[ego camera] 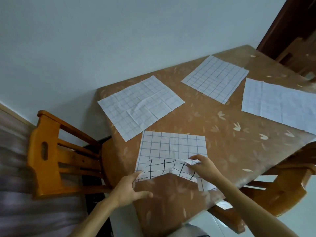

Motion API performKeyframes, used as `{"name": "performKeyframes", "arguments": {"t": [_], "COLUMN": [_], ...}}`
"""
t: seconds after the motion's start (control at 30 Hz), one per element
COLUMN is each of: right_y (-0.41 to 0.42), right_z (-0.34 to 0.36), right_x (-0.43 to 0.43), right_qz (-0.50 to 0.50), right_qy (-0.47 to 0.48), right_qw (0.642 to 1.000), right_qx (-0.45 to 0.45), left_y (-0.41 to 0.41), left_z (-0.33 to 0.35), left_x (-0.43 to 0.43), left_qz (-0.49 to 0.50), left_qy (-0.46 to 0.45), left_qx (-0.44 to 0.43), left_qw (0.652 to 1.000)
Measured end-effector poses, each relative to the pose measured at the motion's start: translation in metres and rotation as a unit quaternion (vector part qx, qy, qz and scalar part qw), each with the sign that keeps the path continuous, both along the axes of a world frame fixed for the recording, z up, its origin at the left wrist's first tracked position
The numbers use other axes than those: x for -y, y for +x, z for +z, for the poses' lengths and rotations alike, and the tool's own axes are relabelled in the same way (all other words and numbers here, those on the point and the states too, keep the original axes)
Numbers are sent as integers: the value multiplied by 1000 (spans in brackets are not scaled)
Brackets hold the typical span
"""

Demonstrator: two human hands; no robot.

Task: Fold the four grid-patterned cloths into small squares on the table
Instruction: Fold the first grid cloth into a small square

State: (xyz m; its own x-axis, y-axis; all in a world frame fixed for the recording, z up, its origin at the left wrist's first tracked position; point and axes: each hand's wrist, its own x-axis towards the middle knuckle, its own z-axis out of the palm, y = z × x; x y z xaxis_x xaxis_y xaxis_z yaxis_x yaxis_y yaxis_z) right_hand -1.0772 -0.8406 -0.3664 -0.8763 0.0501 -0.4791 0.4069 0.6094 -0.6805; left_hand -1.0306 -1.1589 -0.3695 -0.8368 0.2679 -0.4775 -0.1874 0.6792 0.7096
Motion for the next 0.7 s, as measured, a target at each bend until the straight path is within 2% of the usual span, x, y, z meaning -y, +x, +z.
{"name": "performKeyframes", "arguments": {"t": [0.17, 0.27, 0.4, 0.53, 0.7], "right_y": [-36, -54, -60, -44, -19], "right_z": [-4, -10, -28, -45, -76], "right_x": [-16, -36, -74, -102, -115], "right_qz": [39, 52, -2, -101, -61], "right_qy": [-9, -18, -75, -194, -130], "right_qw": [999, 998, 996, 970, 978], "right_qx": [20, 23, 51, 102, 153], "left_y": [-28, -54, -81, -94, -93], "left_z": [-12, -22, -28, -50, -64], "left_x": [-15, -21, -35, -34, -42], "left_qz": [110, 187, 240, 285, 313], "left_qy": [5, -6, -5, -23, -57], "left_qx": [-66, -63, -55, 7, 36], "left_qw": [992, 980, 969, 958, 947]}}
